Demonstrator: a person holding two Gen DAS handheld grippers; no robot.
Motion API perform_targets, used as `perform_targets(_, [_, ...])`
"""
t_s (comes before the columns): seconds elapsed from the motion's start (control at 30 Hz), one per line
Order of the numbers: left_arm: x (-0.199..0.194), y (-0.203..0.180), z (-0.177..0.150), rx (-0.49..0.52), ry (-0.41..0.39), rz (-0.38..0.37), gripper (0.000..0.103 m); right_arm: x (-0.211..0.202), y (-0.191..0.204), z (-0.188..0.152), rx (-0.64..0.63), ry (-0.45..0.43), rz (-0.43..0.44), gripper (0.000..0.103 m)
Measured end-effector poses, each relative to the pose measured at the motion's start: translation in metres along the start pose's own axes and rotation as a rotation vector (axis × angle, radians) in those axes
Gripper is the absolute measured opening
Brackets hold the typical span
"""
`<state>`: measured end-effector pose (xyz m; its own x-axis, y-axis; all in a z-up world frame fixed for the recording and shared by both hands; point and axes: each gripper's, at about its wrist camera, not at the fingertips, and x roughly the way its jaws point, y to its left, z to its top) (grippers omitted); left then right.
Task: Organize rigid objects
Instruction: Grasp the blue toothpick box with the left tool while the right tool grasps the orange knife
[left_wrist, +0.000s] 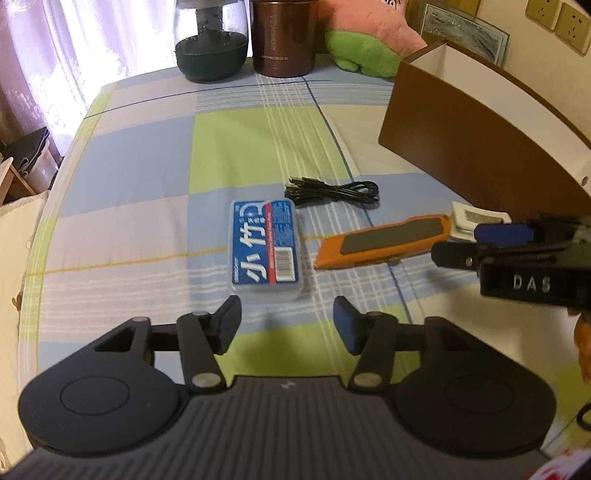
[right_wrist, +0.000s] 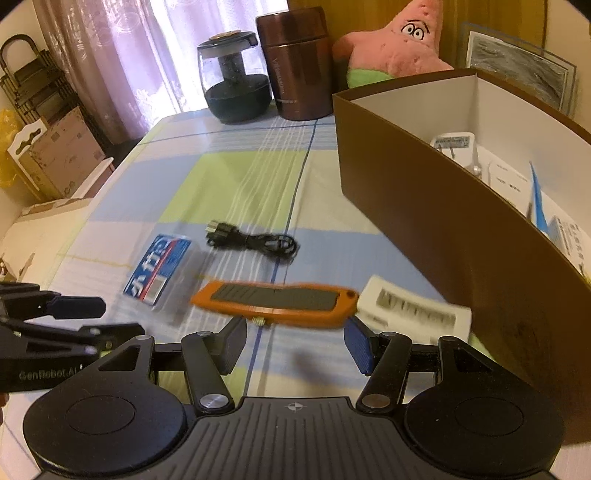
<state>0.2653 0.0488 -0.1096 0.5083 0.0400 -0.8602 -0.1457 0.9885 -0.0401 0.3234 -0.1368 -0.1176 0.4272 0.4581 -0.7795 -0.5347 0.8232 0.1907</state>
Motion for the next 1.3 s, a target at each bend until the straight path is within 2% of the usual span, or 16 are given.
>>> perform_targets(0.37, [0.031, 0.008, 0.017, 0.029, 0.006, 0.021, 0.057, 0.044, -0.013, 0.023, 0.003, -0.018, 0.026, 0.057])
perform_targets(0.53, [0.044, 0.009, 0.022, 0.059, 0.006, 0.035, 0.057, 0.061, -0.016, 0.030, 0.012, 0.014, 0.036, 0.057])
perform_targets(0.9, [0.050, 0.013, 0.022, 0.073, -0.015, 0.016, 0.053, 0.049, -0.009, 0.012, 0.043, 0.050, 0.074, 0.057])
perform_targets(1.03, [0.045, 0.014, 0.016, 0.069, -0.017, 0.024, 0.053, 0.045, 0.002, 0.003, 0.009, 0.051, 0.069, 0.057])
perform_targets(1.2, [0.044, 0.016, 0.015, 0.063, -0.011, 0.028, 0.053, 0.054, 0.019, 0.002, -0.133, 0.064, 0.033, 0.056])
perform_targets(1.23, [0.044, 0.015, 0.015, 0.065, -0.011, 0.030, 0.053, 0.057, 0.021, 0.001, -0.160, 0.060, 0.024, 0.053])
perform_targets(1.27, [0.044, 0.015, 0.015, 0.068, -0.012, 0.033, 0.053, 0.058, 0.024, -0.001, -0.189, 0.056, 0.014, 0.045])
perform_targets(1.3, [0.043, 0.014, 0.015, 0.069, -0.012, 0.036, 0.053, 0.059, 0.027, -0.002, -0.223, 0.054, -0.007, 0.044])
